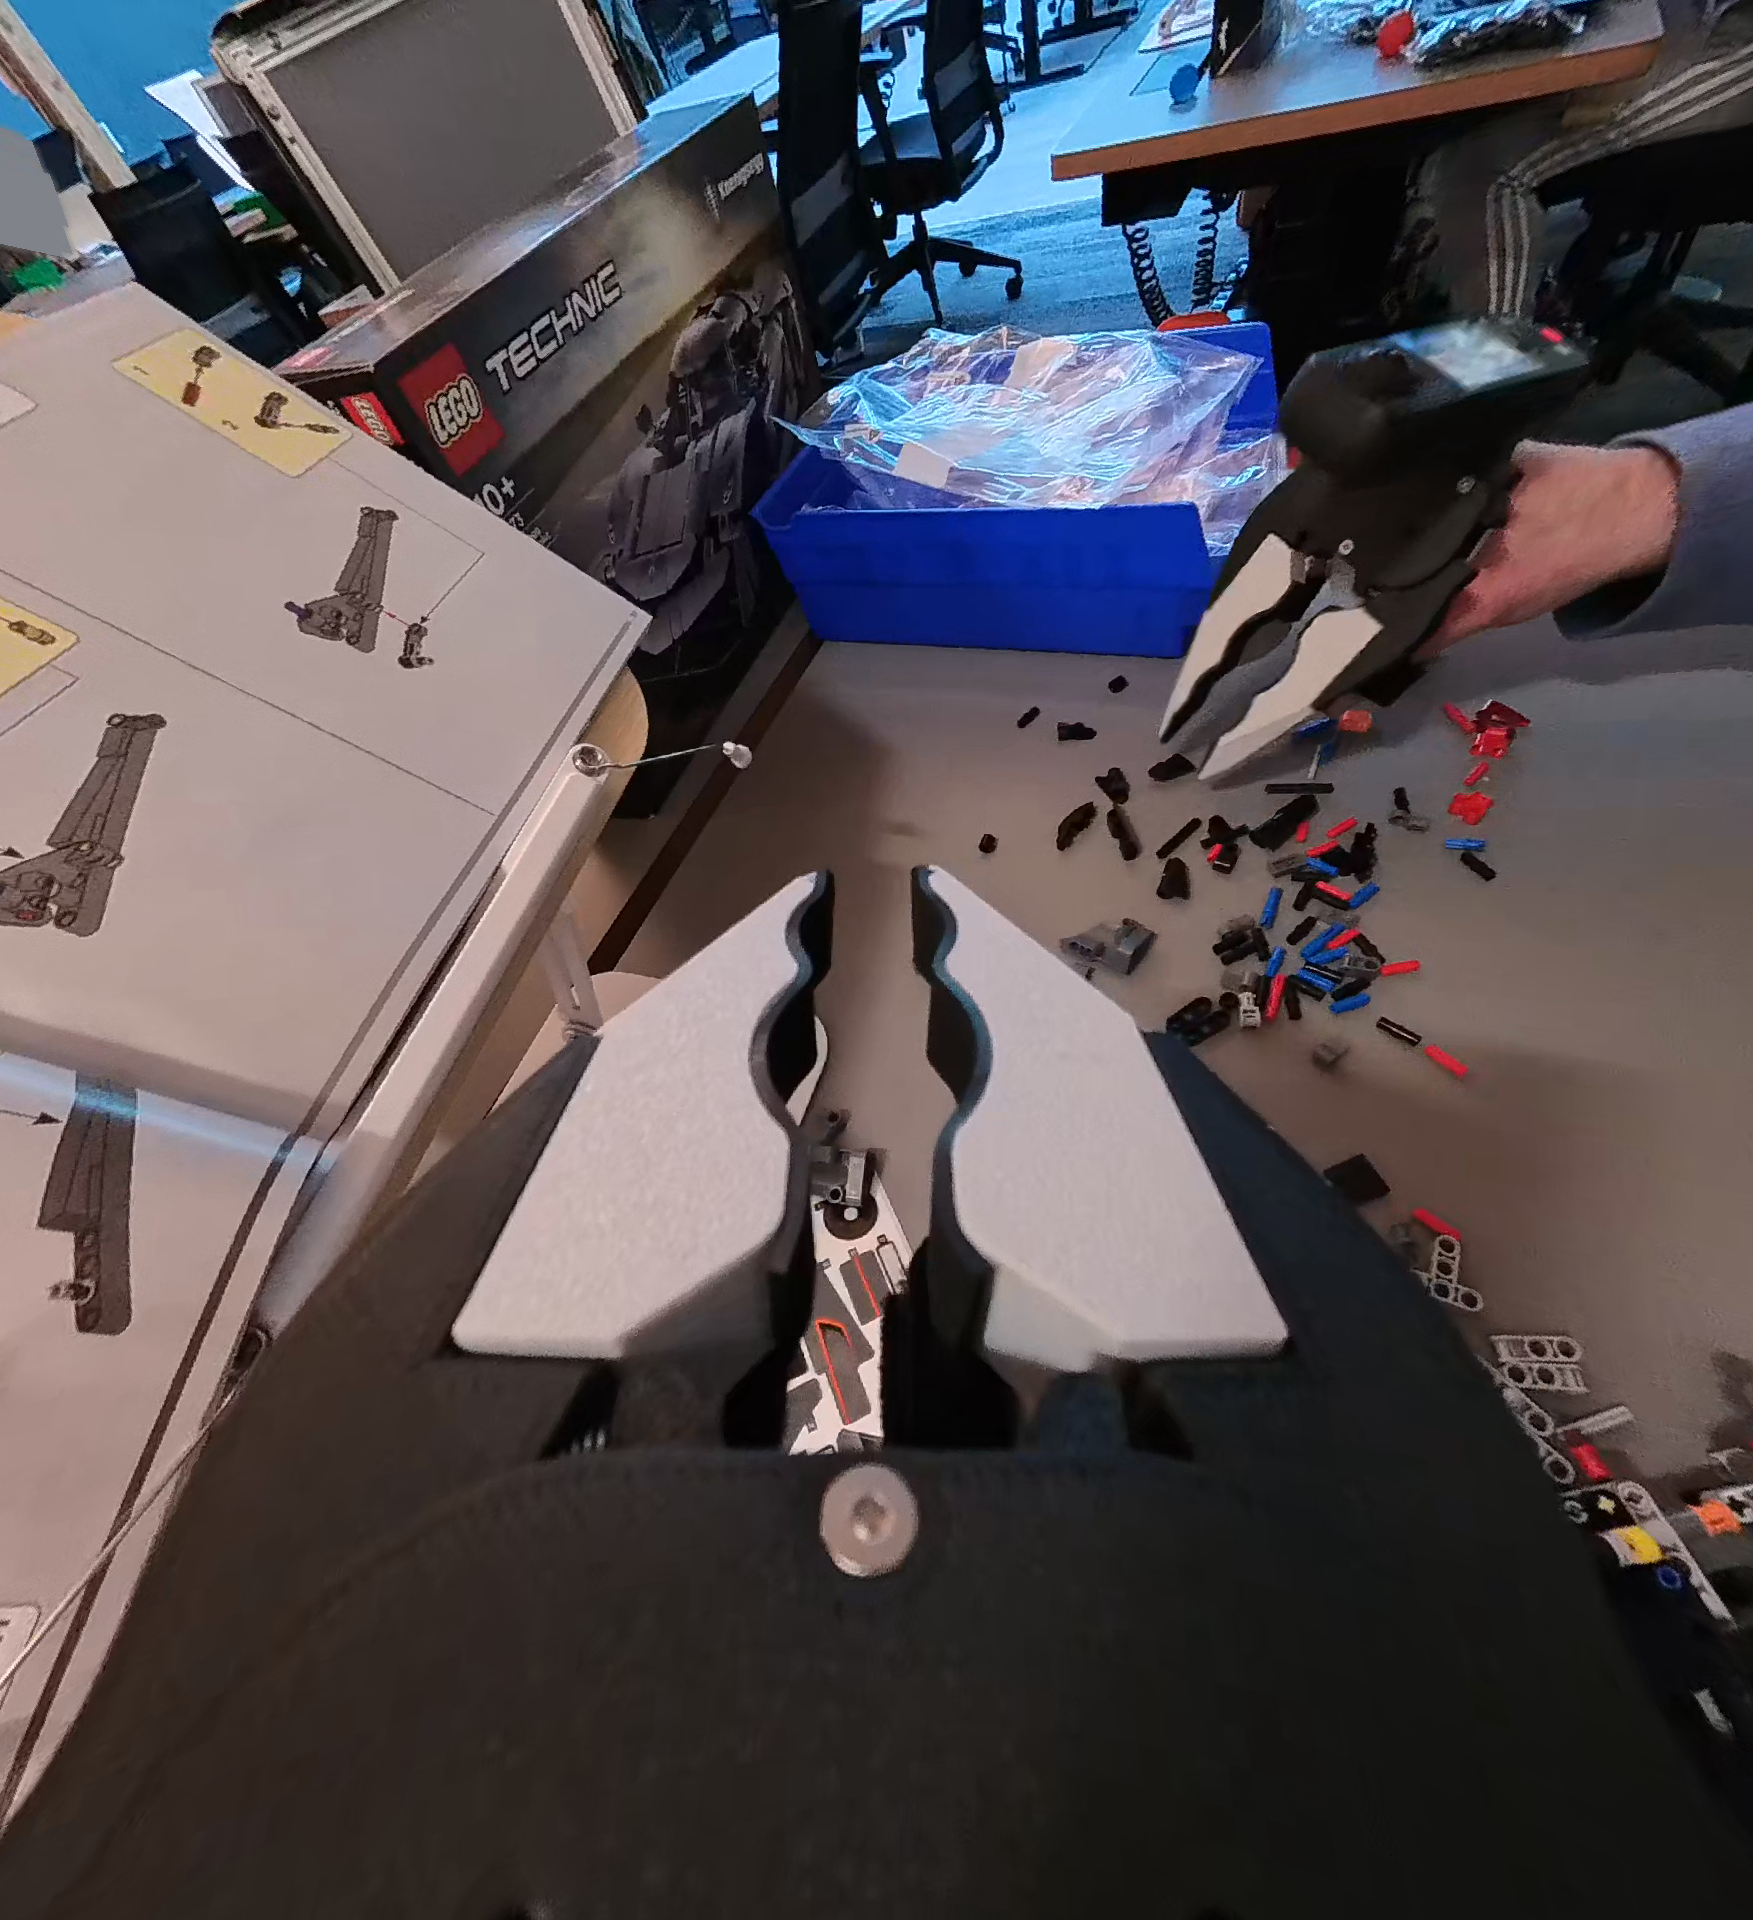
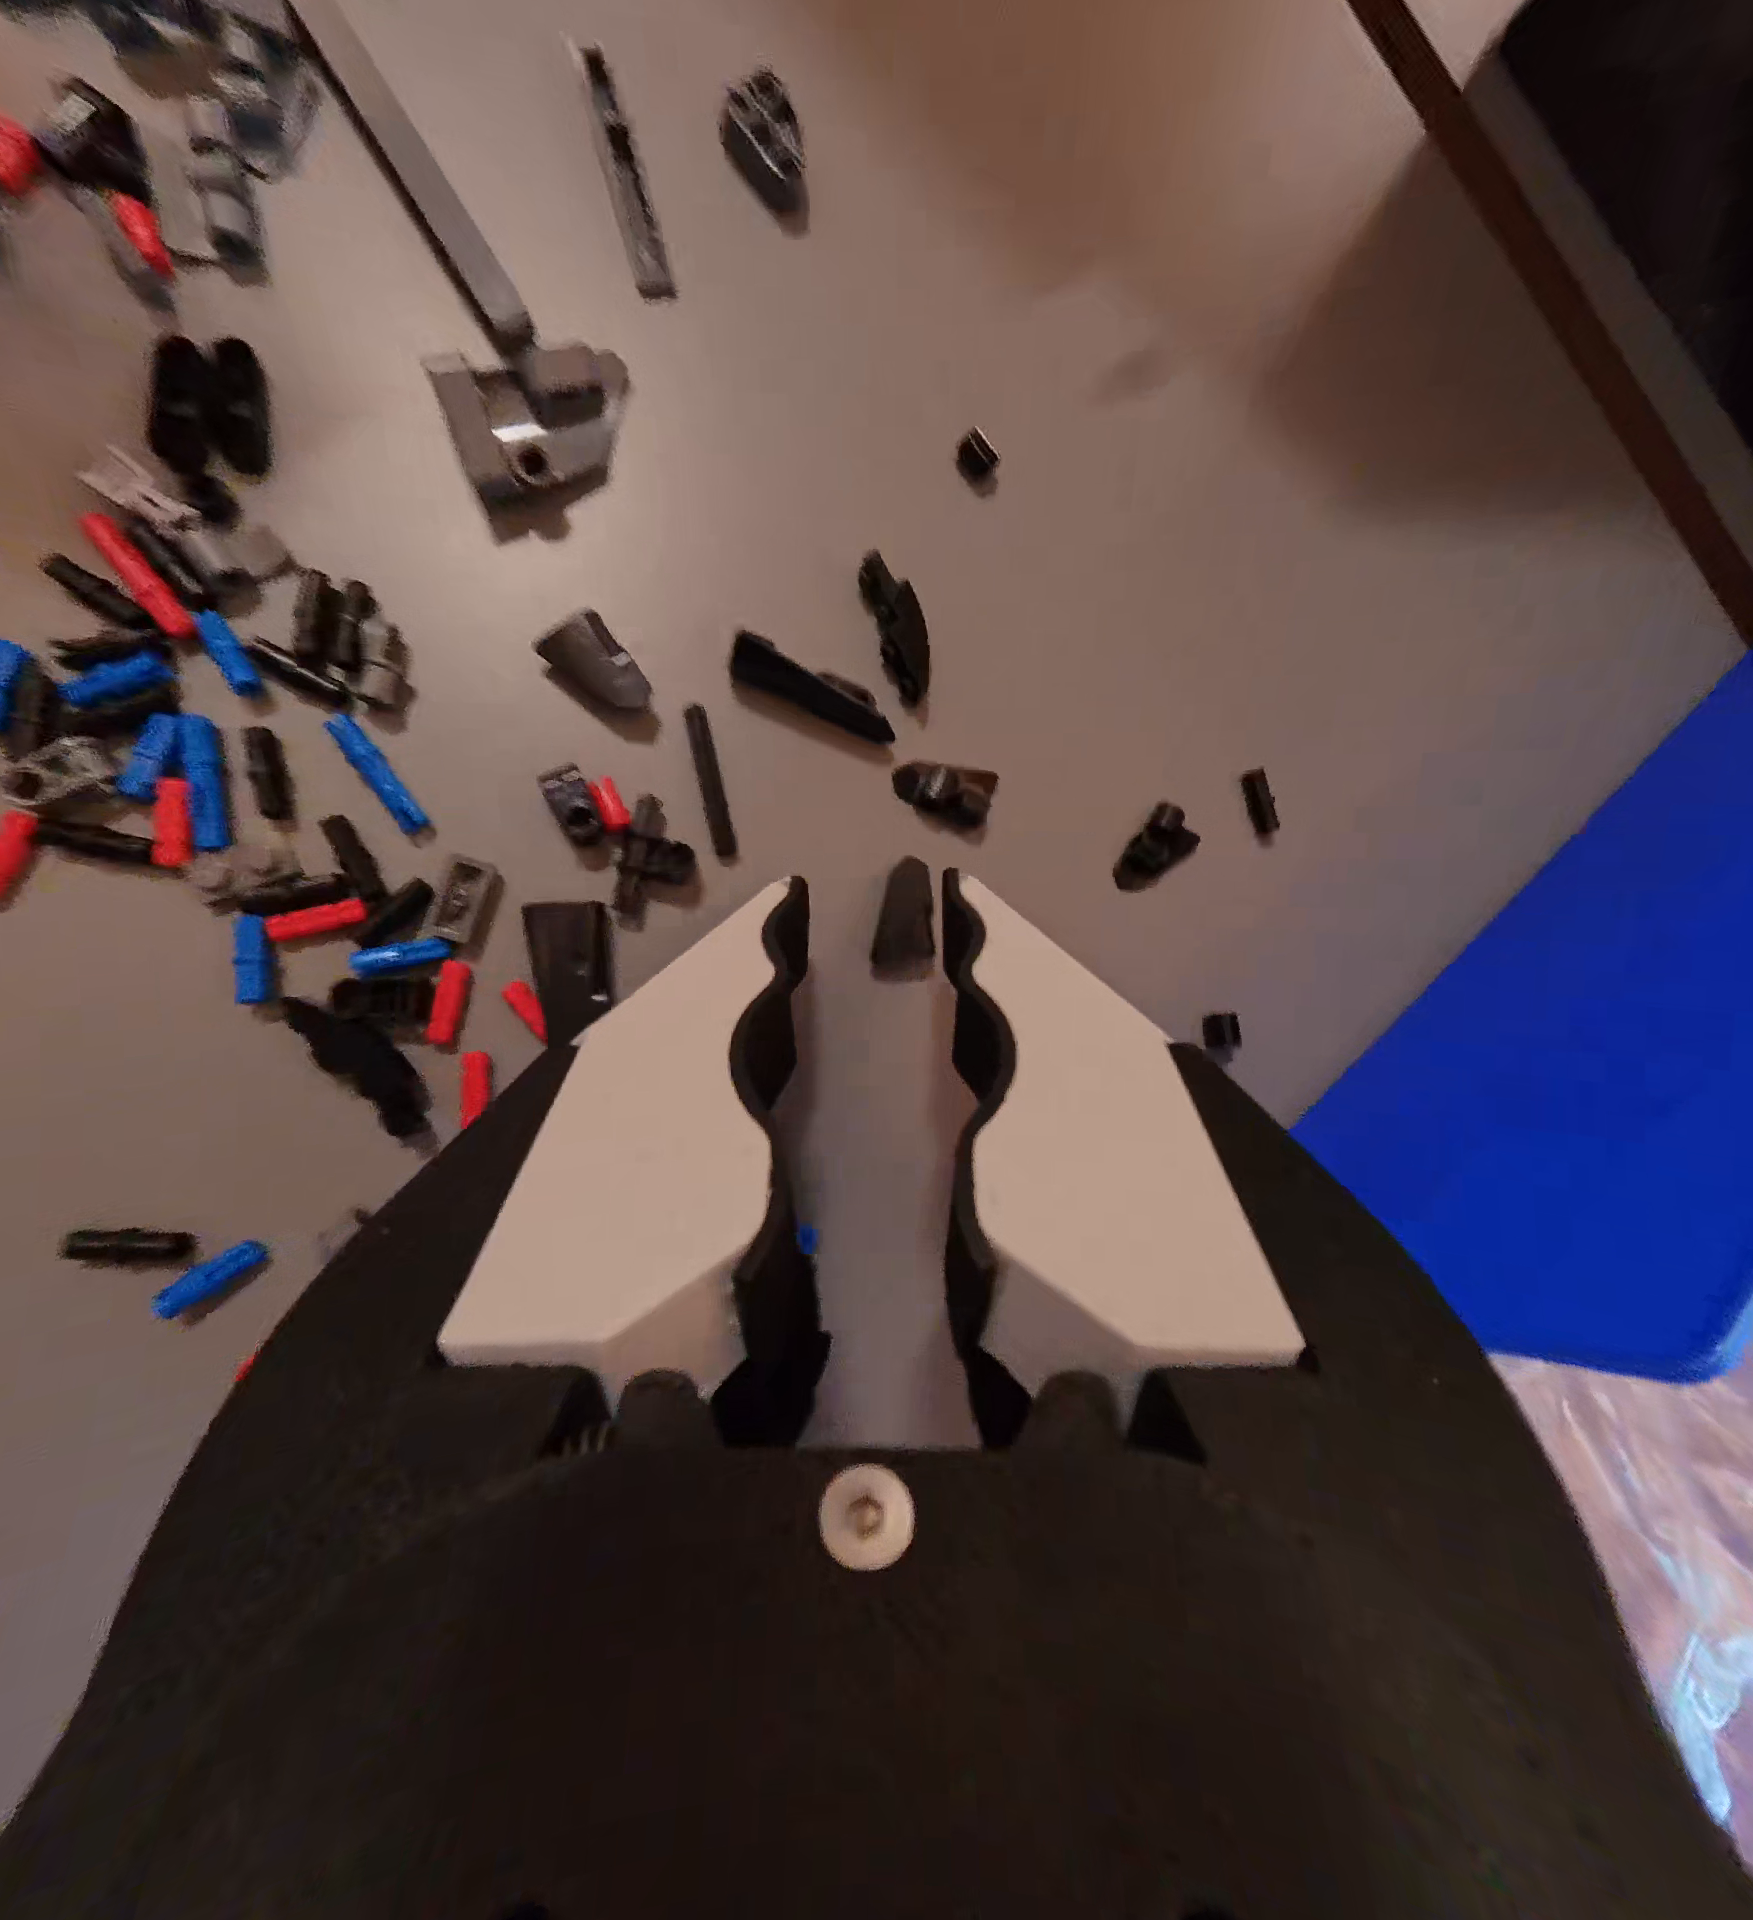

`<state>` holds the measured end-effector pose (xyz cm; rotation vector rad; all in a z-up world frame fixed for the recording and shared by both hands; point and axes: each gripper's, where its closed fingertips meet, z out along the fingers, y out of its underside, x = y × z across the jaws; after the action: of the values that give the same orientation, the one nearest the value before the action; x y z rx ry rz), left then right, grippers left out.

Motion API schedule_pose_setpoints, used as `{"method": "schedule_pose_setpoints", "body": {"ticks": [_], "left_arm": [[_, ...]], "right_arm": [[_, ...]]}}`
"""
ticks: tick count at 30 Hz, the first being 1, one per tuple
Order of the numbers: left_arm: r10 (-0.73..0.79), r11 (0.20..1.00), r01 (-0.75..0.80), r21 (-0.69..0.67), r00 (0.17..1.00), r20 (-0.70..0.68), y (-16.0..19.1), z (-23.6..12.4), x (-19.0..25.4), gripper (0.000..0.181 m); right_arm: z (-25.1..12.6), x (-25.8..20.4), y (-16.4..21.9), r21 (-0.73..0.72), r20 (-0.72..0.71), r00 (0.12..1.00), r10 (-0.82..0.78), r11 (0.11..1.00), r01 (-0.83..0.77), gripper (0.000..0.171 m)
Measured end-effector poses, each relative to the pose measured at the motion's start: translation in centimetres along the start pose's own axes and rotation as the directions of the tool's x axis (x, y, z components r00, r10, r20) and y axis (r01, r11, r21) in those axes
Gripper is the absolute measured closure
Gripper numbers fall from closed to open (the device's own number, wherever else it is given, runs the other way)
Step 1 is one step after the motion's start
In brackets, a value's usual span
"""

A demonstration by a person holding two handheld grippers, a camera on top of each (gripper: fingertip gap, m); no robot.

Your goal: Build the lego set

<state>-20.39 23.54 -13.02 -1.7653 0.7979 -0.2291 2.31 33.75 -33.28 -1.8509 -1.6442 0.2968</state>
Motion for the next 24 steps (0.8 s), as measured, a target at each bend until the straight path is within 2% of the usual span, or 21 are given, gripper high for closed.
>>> {"method": "schedule_pose_setpoints", "body": {"ticks": [7,17,24], "left_arm": [[-0.001,1.0,0.001,-0.006,1.0,0.008,0.2,0.0,-0.3,0.168],[-0.003,1.0,0.0,0.03,0.997,0.074,-0.7,-2.4,-2.0,0.169],[-0.007,0.999,0.001,0.053,0.995,0.104,-1.2,-3.9,-2.8,0.169]], "right_arm": [[-0.3,-3.2,-2.8,0.051,0.138,0.987,-0.082,0.996,0.076,0.149],[0.1,-4.5,-4.3,0.039,0.175,0.97,-0.172,0.985,0.168,0.149],[0.0,-6.7,-7.2,0.102,0.247,0.947,-0.203,0.978,0.183,0.151]]}}
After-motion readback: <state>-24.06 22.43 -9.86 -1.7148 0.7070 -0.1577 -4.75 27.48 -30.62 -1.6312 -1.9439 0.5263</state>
